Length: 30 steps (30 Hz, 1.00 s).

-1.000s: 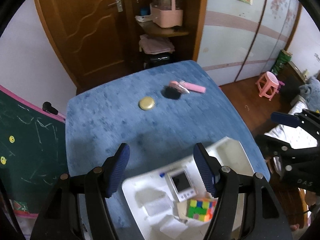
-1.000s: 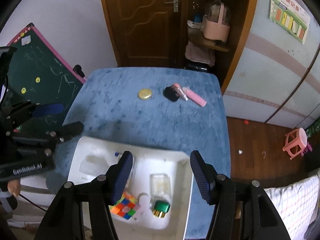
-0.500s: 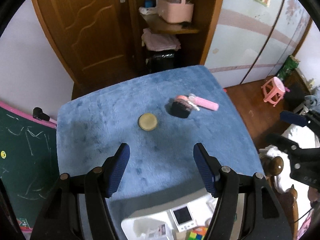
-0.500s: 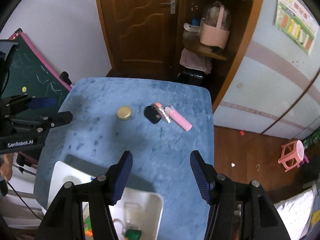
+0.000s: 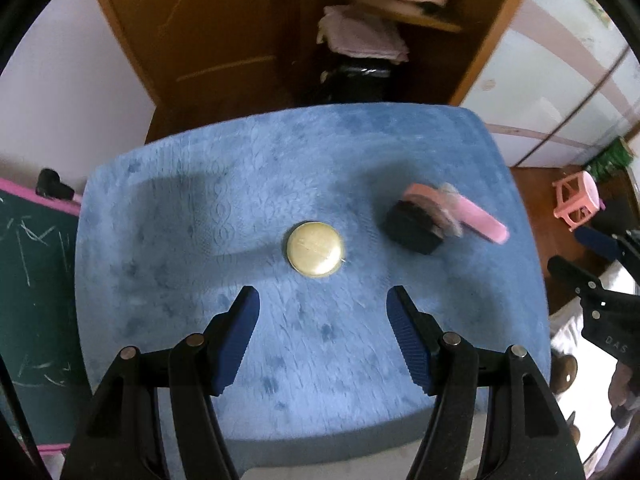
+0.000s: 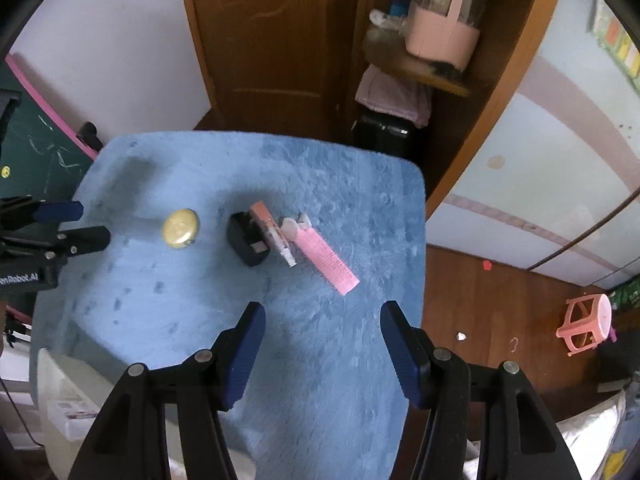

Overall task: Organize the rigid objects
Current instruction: 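Lift both tools away from the tray toward the gold case and pink roller, then grasp the gold round case with the left tool while the right tool grasps the pink roller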

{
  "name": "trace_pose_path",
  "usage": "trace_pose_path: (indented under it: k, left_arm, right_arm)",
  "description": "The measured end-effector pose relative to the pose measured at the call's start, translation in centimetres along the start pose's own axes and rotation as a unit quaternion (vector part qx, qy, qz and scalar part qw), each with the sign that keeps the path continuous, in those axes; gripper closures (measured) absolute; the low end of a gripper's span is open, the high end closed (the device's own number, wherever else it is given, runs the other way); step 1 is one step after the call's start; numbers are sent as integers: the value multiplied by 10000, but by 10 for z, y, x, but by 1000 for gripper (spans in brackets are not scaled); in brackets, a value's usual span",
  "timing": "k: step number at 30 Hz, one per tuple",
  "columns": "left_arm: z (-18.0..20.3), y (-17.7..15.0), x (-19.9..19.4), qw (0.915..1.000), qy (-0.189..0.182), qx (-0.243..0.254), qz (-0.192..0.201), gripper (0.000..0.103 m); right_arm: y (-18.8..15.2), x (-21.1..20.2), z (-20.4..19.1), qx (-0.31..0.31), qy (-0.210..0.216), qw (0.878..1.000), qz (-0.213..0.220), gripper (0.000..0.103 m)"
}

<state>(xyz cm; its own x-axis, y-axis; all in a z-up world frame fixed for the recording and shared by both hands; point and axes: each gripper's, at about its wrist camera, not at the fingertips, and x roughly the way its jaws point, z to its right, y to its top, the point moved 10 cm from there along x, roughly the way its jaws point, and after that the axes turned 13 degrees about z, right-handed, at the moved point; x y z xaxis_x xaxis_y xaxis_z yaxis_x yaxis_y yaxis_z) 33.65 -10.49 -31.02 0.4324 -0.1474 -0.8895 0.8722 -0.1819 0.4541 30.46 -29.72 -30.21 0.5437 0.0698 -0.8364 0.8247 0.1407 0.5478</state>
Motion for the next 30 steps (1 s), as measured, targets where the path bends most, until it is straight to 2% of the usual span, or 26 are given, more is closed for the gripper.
trace_pose_path:
  k: [3, 6, 9, 19, 22, 30]
  left_arm:
    - [-10, -2, 24, 9993, 97, -307, -195, 33]
    - [-11, -8, 42, 9964, -88, -732, -410, 33]
    - [-9, -12, 56, 9940, -153, -936, -543, 33]
    - [-3, -18, 95, 9895, -143, -1238, -728, 33]
    - [-4, -18, 101, 9895, 42, -1252, -726, 33]
    - [-8, -20, 114, 9902, 211, -1223, -644, 33]
  right_arm:
    - [-2, 26, 6, 87, 62, 9999, -116, 42]
    - [-5, 49, 11, 88, 48, 9997, -205, 42]
    - [-11, 74, 15, 68, 68, 9993, -375, 42]
    - [-26, 125, 20, -114, 157, 9980, -604, 42]
    - [-25, 134, 18, -140, 225, 9978, -612, 42]
    - [-18, 155, 9, -146, 330, 9981, -494, 42]
